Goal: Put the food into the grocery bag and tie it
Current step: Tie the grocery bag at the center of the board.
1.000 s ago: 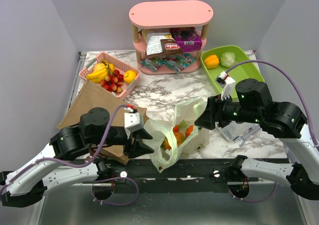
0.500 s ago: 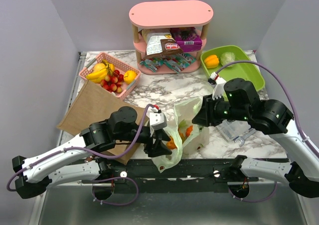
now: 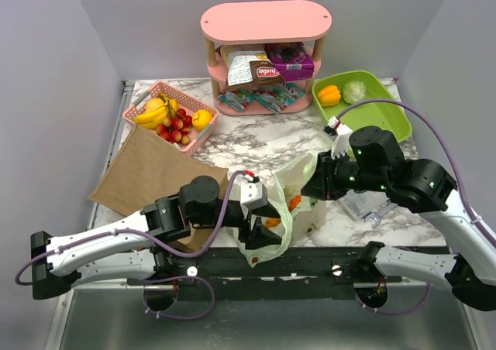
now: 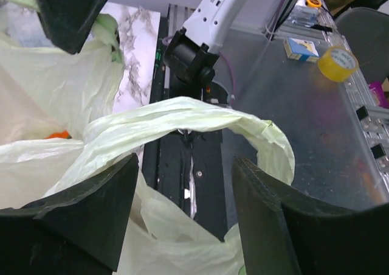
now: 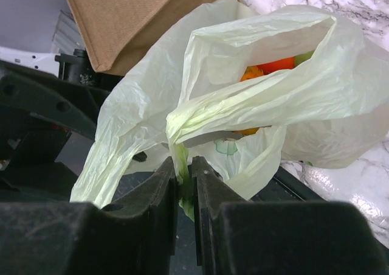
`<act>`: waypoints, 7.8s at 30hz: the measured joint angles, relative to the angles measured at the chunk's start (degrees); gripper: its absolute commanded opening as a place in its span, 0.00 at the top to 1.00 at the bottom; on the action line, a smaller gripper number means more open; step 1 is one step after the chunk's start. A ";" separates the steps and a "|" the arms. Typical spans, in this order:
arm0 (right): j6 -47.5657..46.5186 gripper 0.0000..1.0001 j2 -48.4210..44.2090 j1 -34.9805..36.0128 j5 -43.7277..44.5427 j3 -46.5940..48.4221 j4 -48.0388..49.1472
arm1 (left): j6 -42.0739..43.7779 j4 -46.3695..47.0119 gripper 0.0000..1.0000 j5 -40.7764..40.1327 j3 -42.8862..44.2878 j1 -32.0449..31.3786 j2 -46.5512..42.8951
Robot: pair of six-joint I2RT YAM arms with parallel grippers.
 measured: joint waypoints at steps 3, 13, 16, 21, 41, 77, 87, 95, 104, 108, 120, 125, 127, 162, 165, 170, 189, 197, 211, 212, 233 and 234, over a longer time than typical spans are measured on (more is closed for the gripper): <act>-0.04 0.84 0.02 0.00 -0.52 -0.11 0.15 | 1.53 4.13 0.39 -3.50 -2.25 -3.23 -0.42; 0.00 0.90 0.00 0.00 -2.38 -0.17 0.20 | 8.02 11.10 0.25 -8.50 -4.96 -6.95 3.63; -0.02 0.90 -0.17 0.00 -3.34 -0.17 0.17 | 8.31 14.12 0.18 -9.07 -5.05 -6.95 5.60; -0.22 0.97 -1.27 0.00 -5.70 -0.17 -0.37 | 8.11 23.32 0.14 -11.98 -6.86 -6.95 7.32; -0.48 0.99 -4.02 0.00 -15.19 -5.03 -2.21 | 17.05 39.47 0.09 -22.43 -8.22 -7.32 8.48; -5.05 0.99 2.08 0.09 -26.40 -1.66 2.43 | 19.28 30.01 0.09 -15.06 -10.69 -7.06 0.37; -4.59 0.99 2.71 0.09 -28.57 -1.73 3.87 | 19.39 31.04 0.09 -17.29 -10.71 -7.06 1.77; -3.21 0.99 0.90 -0.07 -28.98 -3.43 5.16 | 21.05 37.77 0.09 -23.74 -10.73 -7.54 5.79; -0.74 0.99 -3.43 -0.33 -27.54 -5.73 9.31 | 22.73 43.01 0.08 -24.63 -10.80 -8.07 6.84; 0.66 0.99 -4.48 -0.39 -28.35 -8.20 11.23 | 22.49 44.81 0.11 -23.47 -11.47 -8.07 7.61; 3.45 0.99 -4.72 -0.68 -30.36 -10.80 15.67 | 21.55 54.40 0.89 -17.90 -15.45 -8.46 8.94; 3.45 0.56 -5.44 -1.46 -27.80 -10.29 16.39 | 20.26 54.29 1.00 -17.68 -15.63 -8.31 8.92; 3.30 0.43 -5.38 -1.33 -27.87 -8.22 14.82 | 20.22 53.66 1.00 -17.46 -15.63 -8.11 8.90; 2.38 0.68 -9.90 0.07 -13.35 -9.35 8.26 | 19.69 53.35 1.00 -19.26 -12.70 -7.26 7.23; 2.80 0.63 -9.29 0.07 -15.80 -10.78 11.52 | 19.17 53.31 1.00 -20.02 -12.70 -7.26 7.23; 3.41 0.60 -9.31 0.07 -20.98 -12.52 17.46 | 17.09 52.98 1.00 -23.41 -12.72 -7.26 7.23; 4.63 0.43 -10.95 0.07 -26.14 -20.17 28.41 | 14.27 52.30 1.00 -32.37 -11.93 -7.26 10.23; 4.50 0.45 -10.47 0.07 -26.21 -22.71 32.70 | 14.62 50.97 1.00 -35.80 -10.34 -7.26 10.93; 7.39 0.91 -10.56 0.07 -18.60 -26.29 39.12 | 14.71 50.62 1.00 -39.56 -9.70 -7.15 11.54; 7.93 0.97 -10.60 0.07 -18.23 -26.51 39.30 | 14.93 50.51 1.00 -39.91 -9.70 -7.08 11.61; 7.54 0.99 -13.84 0.22 -2.56 -22.60 25.16 | 14.29 40.13 1.00 -39.52 -11.34 -6.88 5.33; 7.41 0.99 -13.70 0.22 -2.54 -22.60 24.55 | 13.86 40.04 1.00 -39.12 -11.76 -6.88 4.68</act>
